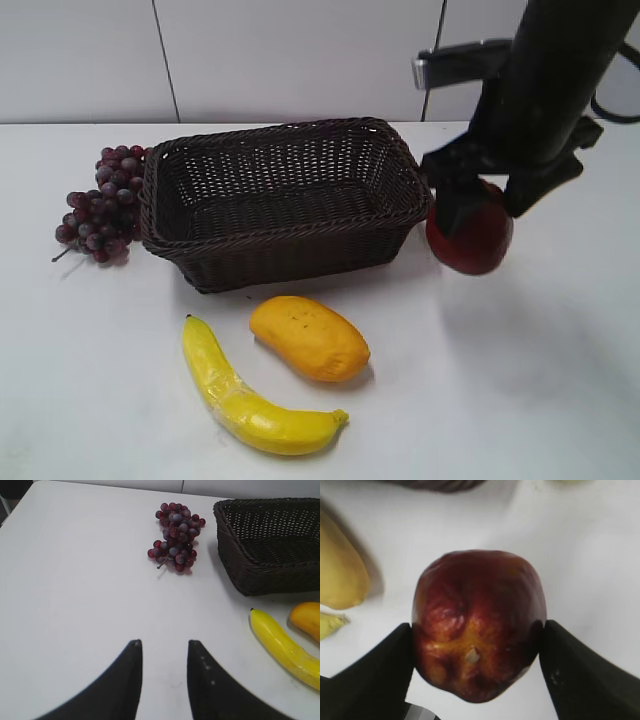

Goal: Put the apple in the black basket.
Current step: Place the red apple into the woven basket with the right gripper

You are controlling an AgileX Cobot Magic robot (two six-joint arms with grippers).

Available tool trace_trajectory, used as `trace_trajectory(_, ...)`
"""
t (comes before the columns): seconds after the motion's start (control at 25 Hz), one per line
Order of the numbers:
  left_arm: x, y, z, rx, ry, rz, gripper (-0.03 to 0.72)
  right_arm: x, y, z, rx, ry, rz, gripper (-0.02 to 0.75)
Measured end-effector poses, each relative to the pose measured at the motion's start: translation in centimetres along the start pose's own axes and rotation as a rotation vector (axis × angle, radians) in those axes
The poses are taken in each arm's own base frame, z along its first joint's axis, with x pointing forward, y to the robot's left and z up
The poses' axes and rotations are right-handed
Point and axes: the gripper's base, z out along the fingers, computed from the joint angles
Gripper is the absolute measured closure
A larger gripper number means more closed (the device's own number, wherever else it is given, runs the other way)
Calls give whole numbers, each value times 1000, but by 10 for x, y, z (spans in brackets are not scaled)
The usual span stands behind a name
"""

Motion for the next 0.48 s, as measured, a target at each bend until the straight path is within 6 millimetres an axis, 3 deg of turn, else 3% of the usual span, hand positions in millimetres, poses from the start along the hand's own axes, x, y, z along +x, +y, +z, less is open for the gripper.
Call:
trace_trajectory(0.16,0,0,0,0,0,0,452,-31,4,-33,-15,-134,-19,180)
trace_trajectory(0.24,0,0,0,0,0,0,452,-46,6,-38,-24,-162,-21,180)
trace_trajectory(0.48,0,0,0,0,0,0,453,-89,15,-10,-68,-134,-20,182)
